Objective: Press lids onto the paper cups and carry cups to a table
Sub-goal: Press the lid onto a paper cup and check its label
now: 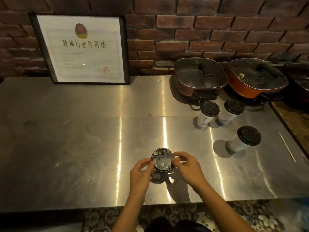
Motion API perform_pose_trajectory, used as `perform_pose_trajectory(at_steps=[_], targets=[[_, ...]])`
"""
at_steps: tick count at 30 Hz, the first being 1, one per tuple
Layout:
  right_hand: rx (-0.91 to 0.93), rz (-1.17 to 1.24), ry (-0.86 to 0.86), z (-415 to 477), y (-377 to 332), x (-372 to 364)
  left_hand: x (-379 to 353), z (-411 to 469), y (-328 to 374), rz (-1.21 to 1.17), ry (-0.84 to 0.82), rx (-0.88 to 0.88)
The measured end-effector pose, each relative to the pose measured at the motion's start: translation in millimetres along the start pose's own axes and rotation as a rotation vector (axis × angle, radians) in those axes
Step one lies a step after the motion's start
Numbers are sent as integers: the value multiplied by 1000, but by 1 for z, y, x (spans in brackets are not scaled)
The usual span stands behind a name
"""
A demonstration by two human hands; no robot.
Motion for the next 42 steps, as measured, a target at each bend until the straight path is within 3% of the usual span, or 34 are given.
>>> perform_pose_trajectory(at_steps=[10, 17, 33, 36, 42], targets=[[13, -1, 87, 21, -26, -12, -7, 32, 15, 1, 134, 16], [-195, 87, 48, 45, -27, -45, -50, 57, 20, 135, 130, 63], [-335, 171, 31, 56, -1, -55, -48, 60, 17, 314, 259, 83], [-420, 278, 51, 47, 6, -58, -45, 66, 33, 379, 263, -23], [-540, 382, 49, 19, 38, -65, -51, 79, 77, 569, 144, -495]])
Point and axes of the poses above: each hand's wrist, its own z-axis towards the middle knuckle, its own x-axis out of the back of the hand, y = z × x, the point moved 7 cm from there along z, towards the middle knuckle, and after that the axes turned 6 degrees about -x, right-handed, at the moved point
